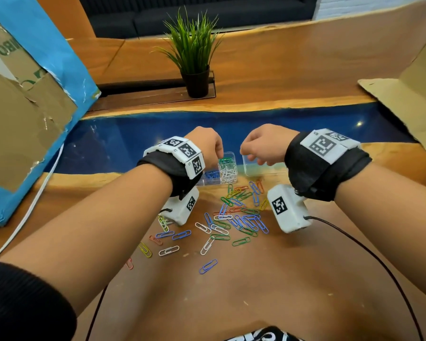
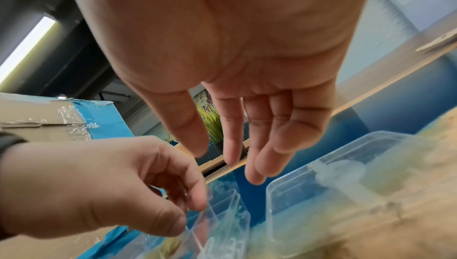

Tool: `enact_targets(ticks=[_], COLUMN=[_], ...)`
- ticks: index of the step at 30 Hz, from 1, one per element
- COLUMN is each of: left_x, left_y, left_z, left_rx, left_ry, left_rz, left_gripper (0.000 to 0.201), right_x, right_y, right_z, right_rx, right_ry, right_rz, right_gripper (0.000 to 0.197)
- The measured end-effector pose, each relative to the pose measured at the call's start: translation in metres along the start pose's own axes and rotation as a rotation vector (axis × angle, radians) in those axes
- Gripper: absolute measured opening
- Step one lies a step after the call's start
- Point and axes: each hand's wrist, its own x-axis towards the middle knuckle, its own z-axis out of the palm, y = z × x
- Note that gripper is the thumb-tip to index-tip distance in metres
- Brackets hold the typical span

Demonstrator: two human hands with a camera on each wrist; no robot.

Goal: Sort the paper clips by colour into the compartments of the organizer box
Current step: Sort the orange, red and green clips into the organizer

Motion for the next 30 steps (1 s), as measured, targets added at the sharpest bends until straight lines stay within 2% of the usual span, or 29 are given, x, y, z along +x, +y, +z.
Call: enact_targets(ticks=[11,13,15,17,21,24,26,30], left_x=[-0.039,-0.050,-0.064,-0.076,-0.103,-0.121,-0.129,-0.135], left_y=[-0.004,0.000,-0.002,-0.012,-0.044,-0.065,-0.071,-0.068], left_z=[0.001,0.004,0.006,0.006,0.008,0.012,0.015,0.017], left_rx=[-0.055,-0.049,-0.048,-0.052,-0.023,-0.006,0.030,0.101], left_ry=[0.125,0.104,0.053,-0.004,-0.049,-0.133,-0.167,-0.133], left_rz=[0.125,0.162,0.188,0.180,0.068,0.007,0.020,0.101], left_gripper=[0.012,0.012,0.009,0.007,0.006,0.007,0.012,0.015], right_x=[-0.013,-0.014,-0.014,-0.015,-0.016,-0.012,-0.011,-0.014], right_y=[0.006,0.005,0.003,0.002,-0.002,-0.002,-0.001,0.001], right_z=[0.023,0.028,0.033,0.035,0.038,0.039,0.039,0.039], right_rx=[-0.516,-0.599,-0.661,-0.692,-0.734,-0.740,-0.735,-0.673], right_ry=[0.023,0.019,0.041,0.043,-0.001,-0.033,-0.053,-0.055], right_rz=[-0.028,-0.032,-0.045,-0.043,-0.046,-0.037,-0.033,-0.035], right_gripper=[0.017,0.011,0.020,0.027,0.021,0.030,0.028,0.027])
